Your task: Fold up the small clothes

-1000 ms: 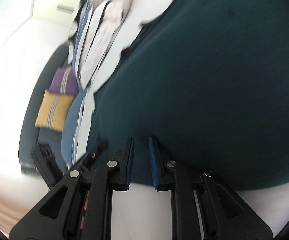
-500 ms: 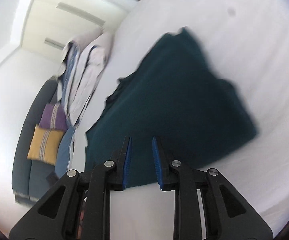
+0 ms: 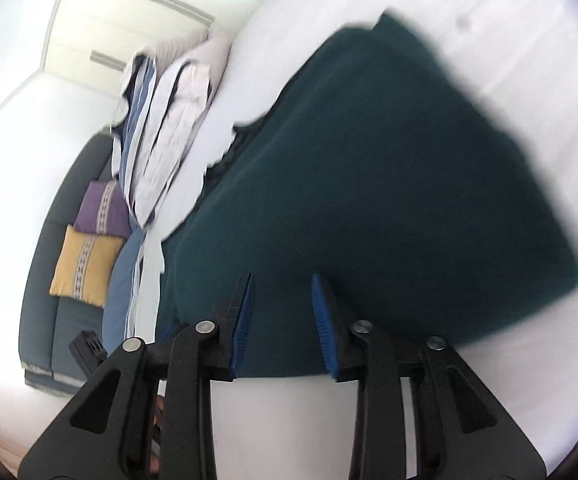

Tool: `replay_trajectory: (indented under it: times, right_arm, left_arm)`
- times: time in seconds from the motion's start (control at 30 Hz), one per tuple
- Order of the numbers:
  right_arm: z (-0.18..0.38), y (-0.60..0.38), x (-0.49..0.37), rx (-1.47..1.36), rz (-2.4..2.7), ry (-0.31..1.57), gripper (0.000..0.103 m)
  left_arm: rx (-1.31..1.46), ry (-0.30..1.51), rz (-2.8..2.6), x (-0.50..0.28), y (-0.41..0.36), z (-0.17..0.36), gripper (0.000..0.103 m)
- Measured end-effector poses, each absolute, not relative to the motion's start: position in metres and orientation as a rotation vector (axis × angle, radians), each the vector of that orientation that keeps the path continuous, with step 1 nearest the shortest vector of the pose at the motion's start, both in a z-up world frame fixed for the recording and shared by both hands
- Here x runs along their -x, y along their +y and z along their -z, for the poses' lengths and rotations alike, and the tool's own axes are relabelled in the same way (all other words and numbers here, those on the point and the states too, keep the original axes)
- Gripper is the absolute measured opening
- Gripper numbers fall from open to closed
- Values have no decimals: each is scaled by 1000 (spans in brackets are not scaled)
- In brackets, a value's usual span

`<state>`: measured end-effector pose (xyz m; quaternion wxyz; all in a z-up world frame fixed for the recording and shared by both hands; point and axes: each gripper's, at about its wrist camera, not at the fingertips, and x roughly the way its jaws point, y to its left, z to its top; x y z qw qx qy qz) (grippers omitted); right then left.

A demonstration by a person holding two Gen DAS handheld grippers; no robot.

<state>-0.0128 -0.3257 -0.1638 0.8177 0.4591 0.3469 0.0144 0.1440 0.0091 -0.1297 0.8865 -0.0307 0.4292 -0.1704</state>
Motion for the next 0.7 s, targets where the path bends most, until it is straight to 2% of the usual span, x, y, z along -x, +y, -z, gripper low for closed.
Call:
replay_trajectory:
  times: [0.03, 0.07, 0.17, 0.3, 0.47, 0.7]
  right_arm:
    - [157, -340, 26, -973, 18, 710, 52]
    - [149, -354, 41, -960, 66, 677, 55]
    - [133, -391, 68, -950, 133, 624, 56]
    - [139, -419, 69, -978, 144, 667, 56]
    - [170, -421, 45, -1034, 93, 759, 56]
    - [178, -400, -10, -1029, 63, 779, 56]
  left_arm:
    - [87, 891, 348, -143, 13, 125, 57]
    - [106, 883, 342, -142, 16, 119, 57]
    - [137, 855, 347, -143, 16, 104, 57]
    - [155, 872, 394, -157, -6, 95, 57]
    - [193, 928, 468, -175, -41, 101, 57]
    - [249, 993, 486, -196, -61, 115, 57]
